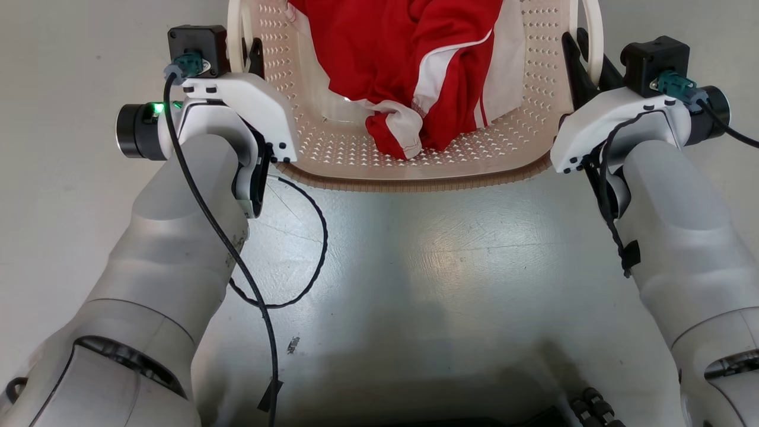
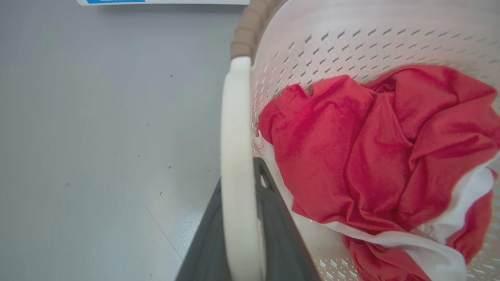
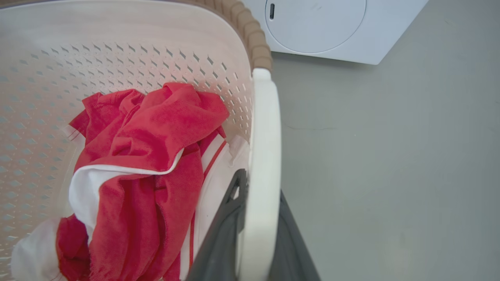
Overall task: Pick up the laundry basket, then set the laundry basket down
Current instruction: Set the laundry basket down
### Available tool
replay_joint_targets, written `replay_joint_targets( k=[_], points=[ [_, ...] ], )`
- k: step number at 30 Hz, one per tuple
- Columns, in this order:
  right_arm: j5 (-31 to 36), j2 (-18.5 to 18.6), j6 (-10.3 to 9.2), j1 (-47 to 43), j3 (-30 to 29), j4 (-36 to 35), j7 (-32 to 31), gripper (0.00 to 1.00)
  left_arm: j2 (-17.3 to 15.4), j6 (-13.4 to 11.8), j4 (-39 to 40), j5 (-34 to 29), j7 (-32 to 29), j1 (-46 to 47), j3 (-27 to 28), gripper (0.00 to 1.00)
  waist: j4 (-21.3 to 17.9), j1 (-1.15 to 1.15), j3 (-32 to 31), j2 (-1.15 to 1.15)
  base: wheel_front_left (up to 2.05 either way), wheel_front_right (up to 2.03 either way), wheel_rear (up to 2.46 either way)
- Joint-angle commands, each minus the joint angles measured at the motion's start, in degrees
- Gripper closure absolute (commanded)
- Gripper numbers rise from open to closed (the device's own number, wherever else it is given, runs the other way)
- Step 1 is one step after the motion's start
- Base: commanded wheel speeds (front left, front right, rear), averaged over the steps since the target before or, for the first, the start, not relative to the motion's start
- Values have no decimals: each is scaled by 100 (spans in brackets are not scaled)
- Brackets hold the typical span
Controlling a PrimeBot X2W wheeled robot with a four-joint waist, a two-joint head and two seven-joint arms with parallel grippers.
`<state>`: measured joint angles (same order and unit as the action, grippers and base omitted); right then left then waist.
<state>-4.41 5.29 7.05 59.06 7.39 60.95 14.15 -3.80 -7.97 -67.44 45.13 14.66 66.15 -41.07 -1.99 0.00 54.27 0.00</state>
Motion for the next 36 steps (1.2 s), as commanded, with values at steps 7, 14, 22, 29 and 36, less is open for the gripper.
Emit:
replay_joint_targets(
  k=[7,14,22,29,36],
  points=[
    [155,-140,44,-140,61,-51,85,100,-124,91,-79,-206,33,86,187,100,-39,0,19,0,0,0,0],
    [185,-155,44,-143,-8,-46,85,100,-93,124,-162,-286,34,117,267,100,-46,0,49,0,0,0,0],
    [464,-146,44,-199,-519,-113,85,0,-80,-137,-65,-285,34,72,588,0,-35,0,99,0,0,0,0],
    [696,-202,44,-370,-765,-342,85,0,-86,-181,-157,-379,34,23,678,0,-70,0,40,0,0,0,0],
    [680,-233,44,-616,-887,-786,85,0,-135,-147,-109,-437,34,-90,819,0,-101,0,-187,0,0,0,0]
  ],
)
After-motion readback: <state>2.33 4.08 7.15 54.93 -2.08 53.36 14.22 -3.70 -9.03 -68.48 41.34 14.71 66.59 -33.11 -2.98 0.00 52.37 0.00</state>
